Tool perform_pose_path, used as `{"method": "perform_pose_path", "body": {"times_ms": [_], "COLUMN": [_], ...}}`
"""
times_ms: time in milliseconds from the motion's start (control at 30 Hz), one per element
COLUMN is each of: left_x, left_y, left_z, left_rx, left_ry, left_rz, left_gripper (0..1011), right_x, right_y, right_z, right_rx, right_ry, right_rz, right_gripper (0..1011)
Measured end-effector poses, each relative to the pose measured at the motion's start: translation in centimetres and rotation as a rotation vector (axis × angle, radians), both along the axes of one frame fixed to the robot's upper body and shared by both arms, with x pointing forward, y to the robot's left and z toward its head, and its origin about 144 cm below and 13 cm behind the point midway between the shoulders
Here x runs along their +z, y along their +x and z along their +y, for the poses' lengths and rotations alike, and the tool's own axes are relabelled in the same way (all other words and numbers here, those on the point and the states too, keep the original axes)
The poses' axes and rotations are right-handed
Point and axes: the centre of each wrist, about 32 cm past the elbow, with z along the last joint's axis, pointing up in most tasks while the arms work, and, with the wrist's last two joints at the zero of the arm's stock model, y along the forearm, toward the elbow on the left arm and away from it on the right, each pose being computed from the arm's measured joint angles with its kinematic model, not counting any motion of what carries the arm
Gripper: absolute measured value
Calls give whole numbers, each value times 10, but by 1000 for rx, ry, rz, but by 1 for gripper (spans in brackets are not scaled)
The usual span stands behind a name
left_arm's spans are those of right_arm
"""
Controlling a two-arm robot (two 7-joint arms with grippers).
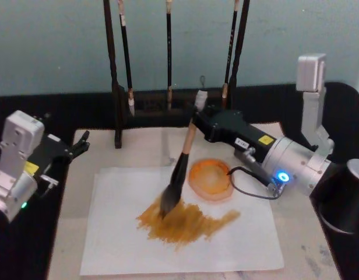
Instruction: Pick up the brush from the inkstone, write on the paper, then place the brush back to its original position.
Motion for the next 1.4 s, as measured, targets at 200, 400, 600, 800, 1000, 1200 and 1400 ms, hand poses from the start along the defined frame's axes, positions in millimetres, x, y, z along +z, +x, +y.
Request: {"method": "perform_pose_path", "body": {"times_ms": [200,400,600,800,1000,1200,1400], "left_x": [0,0,0,0,0,0,0], "left_y": [0,0,0,0,0,0,0], "left_z": [0,0,0,0,0,0,0], "left_rx": [0,0,0,0,0,0,0], "left_ry": [0,0,0,0,0,0,0], "left_rz": [0,0,0,0,0,0,0], "left_gripper": [1010,1010,1010,1010,1010,1010,1010], "right_x": [-4,-10,-18,-19,-18,-14,-12], "right_y": [1,3,5,7,7,8,9], "right_z": [12,18,18,11,3,-5,-9], "right_rx": [45,63,57,24,-11,-45,-65], "right_ry": [-1,-18,-50,-77,-87,-80,-71], "right_rz": [20,42,67,72,70,58,52], "right_gripper": [184,184,184,184,184,184,184]}}
